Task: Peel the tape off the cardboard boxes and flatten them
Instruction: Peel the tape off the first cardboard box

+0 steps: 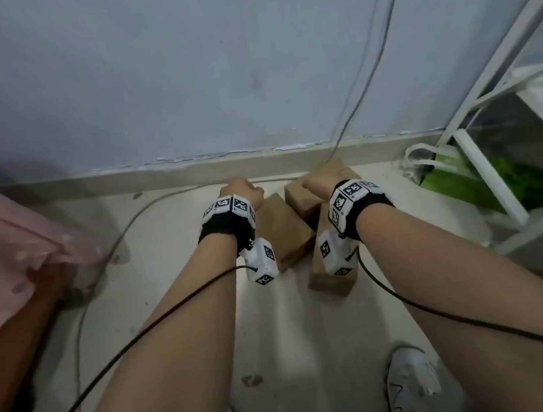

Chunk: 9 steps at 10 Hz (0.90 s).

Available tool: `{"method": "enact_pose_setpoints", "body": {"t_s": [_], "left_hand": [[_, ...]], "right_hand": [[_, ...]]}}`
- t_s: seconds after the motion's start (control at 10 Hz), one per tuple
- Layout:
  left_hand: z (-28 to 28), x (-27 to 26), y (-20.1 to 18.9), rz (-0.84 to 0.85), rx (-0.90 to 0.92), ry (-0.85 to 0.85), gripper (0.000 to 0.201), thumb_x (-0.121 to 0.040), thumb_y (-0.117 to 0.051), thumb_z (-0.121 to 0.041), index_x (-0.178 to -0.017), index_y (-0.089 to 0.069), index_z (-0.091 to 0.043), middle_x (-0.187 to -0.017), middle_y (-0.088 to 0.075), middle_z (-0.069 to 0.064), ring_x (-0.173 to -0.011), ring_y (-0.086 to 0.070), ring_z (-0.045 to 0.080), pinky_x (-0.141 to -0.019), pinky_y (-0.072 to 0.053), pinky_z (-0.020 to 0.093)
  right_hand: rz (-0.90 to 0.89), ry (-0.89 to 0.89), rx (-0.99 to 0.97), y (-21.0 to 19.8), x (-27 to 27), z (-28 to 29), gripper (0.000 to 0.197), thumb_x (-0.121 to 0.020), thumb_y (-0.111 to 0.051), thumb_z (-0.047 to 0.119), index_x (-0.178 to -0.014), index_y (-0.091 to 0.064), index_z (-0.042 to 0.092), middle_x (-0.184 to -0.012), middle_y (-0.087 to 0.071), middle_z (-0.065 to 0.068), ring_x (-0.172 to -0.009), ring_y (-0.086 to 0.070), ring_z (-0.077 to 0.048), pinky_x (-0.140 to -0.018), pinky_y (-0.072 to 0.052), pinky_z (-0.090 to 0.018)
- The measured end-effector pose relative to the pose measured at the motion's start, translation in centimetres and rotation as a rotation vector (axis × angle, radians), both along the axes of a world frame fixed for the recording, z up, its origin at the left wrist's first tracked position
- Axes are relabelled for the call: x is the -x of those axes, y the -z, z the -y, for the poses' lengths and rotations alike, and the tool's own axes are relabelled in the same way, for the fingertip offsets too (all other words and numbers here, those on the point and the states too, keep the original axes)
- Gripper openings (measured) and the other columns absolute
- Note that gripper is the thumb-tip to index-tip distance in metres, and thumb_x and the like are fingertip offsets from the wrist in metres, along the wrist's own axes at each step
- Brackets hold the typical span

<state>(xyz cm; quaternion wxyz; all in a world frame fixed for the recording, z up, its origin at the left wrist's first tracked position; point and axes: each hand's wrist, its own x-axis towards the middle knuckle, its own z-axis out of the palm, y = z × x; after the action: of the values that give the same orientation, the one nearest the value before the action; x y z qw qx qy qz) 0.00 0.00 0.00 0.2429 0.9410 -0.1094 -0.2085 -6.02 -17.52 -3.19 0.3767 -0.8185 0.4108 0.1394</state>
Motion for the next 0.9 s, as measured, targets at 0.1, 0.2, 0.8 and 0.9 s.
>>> {"method": "enact_pose_setpoints", "body": {"t_s": [0.1, 0.2, 0.8, 0.9], "left_hand": [[-0.6, 2.1, 0.8, -0.043, -0.03, -0.003, 0.026, -0.093, -0.051, -0.027, -0.098, -0.069, -0.008, -0.101, -0.068, 0.014, -0.079, -0.052, 0.027, -0.074, -0.041, 0.028], [-0.5, 3.7, 0.8, -0.044, -0.052, 0.002, 0.017, -0.094, -0.053, -0.028, -0.091, -0.061, -0.013, -0.095, -0.064, 0.013, -0.085, -0.058, 0.029, -0.075, -0.041, 0.027], [1.0, 5.1, 10.1, -0.147, -0.191, 0.076, 0.032, -0.095, -0.05, -0.026, -0.113, -0.064, -0.004, -0.109, -0.065, 0.015, -0.092, -0.058, 0.032, -0.072, -0.04, 0.029], [0.7, 5.1, 11.4, -0.183, -0.165, 0.042, 0.033, -0.095, -0.05, -0.024, -0.117, -0.062, -0.002, -0.117, -0.065, 0.016, -0.098, -0.06, 0.033, -0.074, -0.041, 0.028]], "right_hand": [[-0.002, -0.065, -0.012, 0.5, 2.3, -0.3, 0.055, -0.097, -0.049, 0.039, -0.14, -0.049, 0.006, -0.145, -0.049, -0.013, -0.134, -0.045, -0.029, -0.105, -0.038, -0.031], [-0.071, -0.093, -0.011, 1.3, 3.6, -1.0, 0.057, -0.098, -0.047, 0.039, -0.145, -0.043, 0.008, -0.151, -0.042, -0.014, -0.14, -0.038, -0.031, -0.112, -0.033, -0.036], [-0.246, 0.147, 0.062, 12.2, 6.2, -3.1, 0.128, -0.069, -0.071, 0.064, -0.153, 0.004, 0.003, -0.156, -0.012, -0.032, -0.14, -0.022, -0.053, -0.112, -0.026, -0.061], [-0.254, 0.091, 0.097, 14.7, 6.8, -3.0, 0.112, -0.077, -0.074, 0.045, -0.153, -0.005, 0.001, -0.152, -0.019, -0.035, -0.137, -0.027, -0.053, -0.11, -0.027, -0.061]]}}
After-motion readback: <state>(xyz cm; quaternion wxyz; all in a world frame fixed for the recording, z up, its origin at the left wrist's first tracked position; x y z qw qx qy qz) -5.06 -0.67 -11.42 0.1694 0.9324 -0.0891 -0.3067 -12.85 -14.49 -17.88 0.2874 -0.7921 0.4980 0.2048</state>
